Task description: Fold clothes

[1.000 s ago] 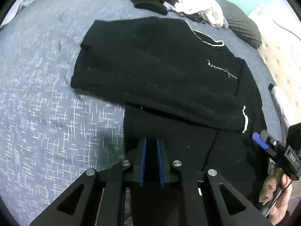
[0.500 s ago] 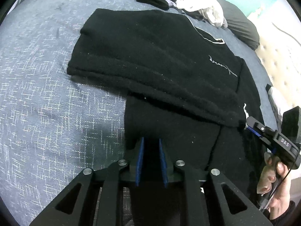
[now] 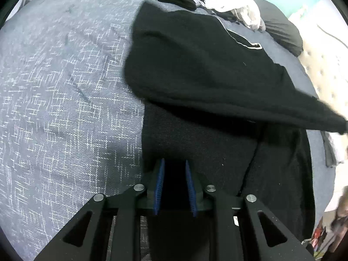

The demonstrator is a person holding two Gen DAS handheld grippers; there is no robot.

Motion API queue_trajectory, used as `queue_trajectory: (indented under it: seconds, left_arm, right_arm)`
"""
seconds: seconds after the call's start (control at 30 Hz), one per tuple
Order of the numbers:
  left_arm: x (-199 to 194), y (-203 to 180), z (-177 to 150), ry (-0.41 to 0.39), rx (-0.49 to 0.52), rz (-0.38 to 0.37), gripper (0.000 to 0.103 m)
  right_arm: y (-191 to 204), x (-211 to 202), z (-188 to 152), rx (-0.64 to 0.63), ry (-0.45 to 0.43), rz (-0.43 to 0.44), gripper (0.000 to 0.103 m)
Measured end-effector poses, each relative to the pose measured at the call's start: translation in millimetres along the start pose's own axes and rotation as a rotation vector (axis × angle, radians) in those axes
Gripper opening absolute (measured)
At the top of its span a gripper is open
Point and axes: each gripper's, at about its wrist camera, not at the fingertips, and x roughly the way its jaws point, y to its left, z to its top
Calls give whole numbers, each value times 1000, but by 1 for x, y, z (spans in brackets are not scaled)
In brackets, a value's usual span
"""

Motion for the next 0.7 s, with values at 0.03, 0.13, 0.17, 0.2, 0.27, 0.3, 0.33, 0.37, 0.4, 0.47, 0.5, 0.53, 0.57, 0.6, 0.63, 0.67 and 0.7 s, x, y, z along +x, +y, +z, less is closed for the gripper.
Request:
queue_trajectory:
  seconds: [0.03,0.13,0.17,0.2,0.27,0.3,0.33,0.37,0.4,0.47,0.5,0.53,0.57,0.6,0.63,0.67,0.7]
  left_arm:
    - [0,-1,0,0,1,3,24]
    - [3,-4,2,1,2,13,26]
    - [4,-4,2,1,3,16,26]
    - [5,-5,3,1,7,21,26]
    - [6,-7,4,1,12,29,27]
    - [7,-7,5,2,13,33,27]
    - [7,-8,6,3,12,36,27]
    - [7,-9,7,4,12,38,28]
    - [8,-10,9,6,13,40,28]
    - [9,-15,14,5,20,48,28]
    - [7,-16,17,4,22,52,28]
    - [4,-16,19,-5,23,60,28]
    - [1,-18,22,-19,31,73,28]
    - [-2,-19,25,-33,40,87,28]
    - [-4,-23,28,-43,56,103,28]
    - [-6,-26,31,-54,72,120,28]
    - [-8,-29,34,-63,88,136,28]
  right_arm:
    - [0,-13,3,-11,-20,-8,1]
    - [-8,-38,-1,-19,-51,-39,1]
    - [-14,-45,-4,-6,-61,-45,1]
    - [-20,-51,-8,10,-70,-50,1]
    - [-32,-61,-16,37,-90,-67,1]
    - [-38,-64,-21,52,-96,-74,1]
    - [-44,-67,-25,68,-101,-82,1]
    - [-50,-69,-30,83,-106,-89,1]
    - [-56,-72,-35,99,-111,-97,1]
    - [-66,-71,-45,139,-107,-92,1]
    - [-71,-70,-50,159,-104,-88,1]
    - [-73,-69,-55,166,-104,-82,1]
    - [-76,-68,-59,172,-105,-76,1]
    - [-78,-68,-64,177,-107,-69,1]
    - [-80,-67,-67,185,-109,-62,1]
    - [-83,-67,-71,194,-112,-54,1]
    - [-86,-66,-74,201,-111,-48,1]
